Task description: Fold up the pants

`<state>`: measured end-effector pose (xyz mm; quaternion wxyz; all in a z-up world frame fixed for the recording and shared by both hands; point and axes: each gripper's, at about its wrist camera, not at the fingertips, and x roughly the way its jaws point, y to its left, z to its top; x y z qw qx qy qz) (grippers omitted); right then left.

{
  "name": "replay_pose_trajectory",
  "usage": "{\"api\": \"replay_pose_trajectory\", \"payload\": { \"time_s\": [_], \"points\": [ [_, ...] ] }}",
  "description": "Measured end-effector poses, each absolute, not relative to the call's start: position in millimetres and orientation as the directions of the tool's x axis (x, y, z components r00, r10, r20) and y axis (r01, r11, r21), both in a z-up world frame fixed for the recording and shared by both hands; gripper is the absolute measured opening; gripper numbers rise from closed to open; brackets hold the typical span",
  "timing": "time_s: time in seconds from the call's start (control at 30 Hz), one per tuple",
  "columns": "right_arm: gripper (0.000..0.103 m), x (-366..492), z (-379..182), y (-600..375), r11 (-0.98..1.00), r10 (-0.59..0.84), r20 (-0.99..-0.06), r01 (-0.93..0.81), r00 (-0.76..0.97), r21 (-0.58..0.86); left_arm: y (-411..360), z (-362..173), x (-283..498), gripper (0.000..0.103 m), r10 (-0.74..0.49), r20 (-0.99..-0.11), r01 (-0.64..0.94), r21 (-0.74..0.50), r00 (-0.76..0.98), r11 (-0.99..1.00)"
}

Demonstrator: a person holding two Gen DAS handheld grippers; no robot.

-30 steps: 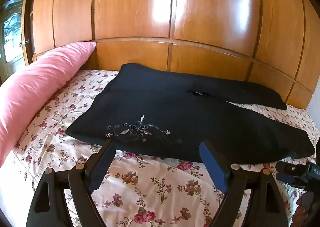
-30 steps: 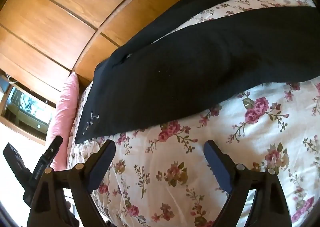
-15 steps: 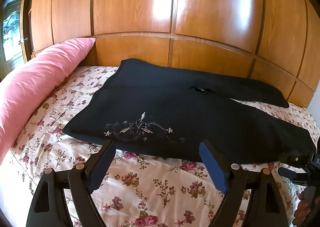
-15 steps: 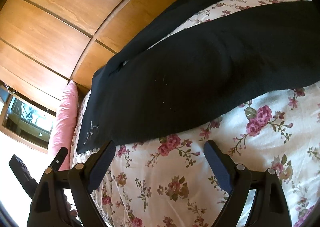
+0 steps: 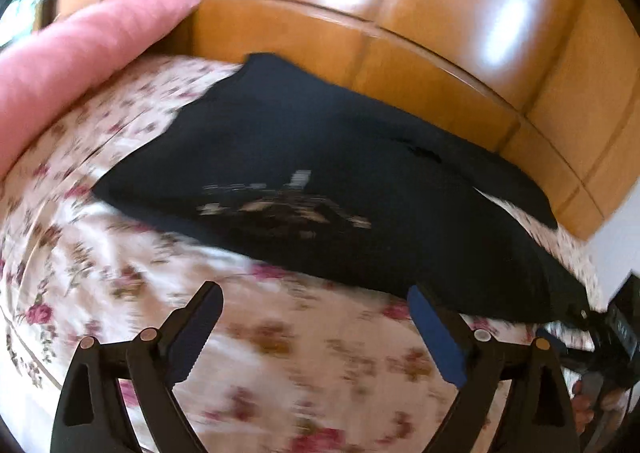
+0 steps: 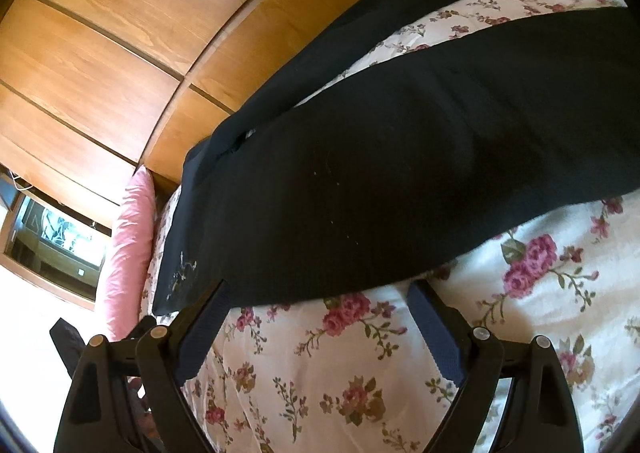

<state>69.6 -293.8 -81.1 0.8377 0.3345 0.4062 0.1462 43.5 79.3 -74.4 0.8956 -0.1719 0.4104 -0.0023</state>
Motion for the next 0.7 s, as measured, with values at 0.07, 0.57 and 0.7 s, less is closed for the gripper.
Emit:
{"api": "replay_pose_trajectory", "payload": {
  "time_s": [0.07,0.57,0.7],
  "points": [
    [0.089,72.4,-81.0,-293.5,0.735,0.515,-0.583,0.026,0.628,0.678,103.3,-80.0,45.5,0.095,-0.14,-0.74,-0.184,-0.338,0.658,0.923],
    [0.067,106.1,-95.0,-301.0,0.751,0.491,-0.633,0.078,0.599,0.656,223.6,-105.2,87.7,0.033,-0.142,-0.761,-0.449,-0.51,0.633,0.733],
    [0.033,114.6,-96.0,-303.5,0.788,0.458,-0.662,0.074,0.593,0.611,220.9,-100.3,93.0,0.007,-0.13,-0.753,-0.426,-0.495,0.645,0.757]
  ]
}}
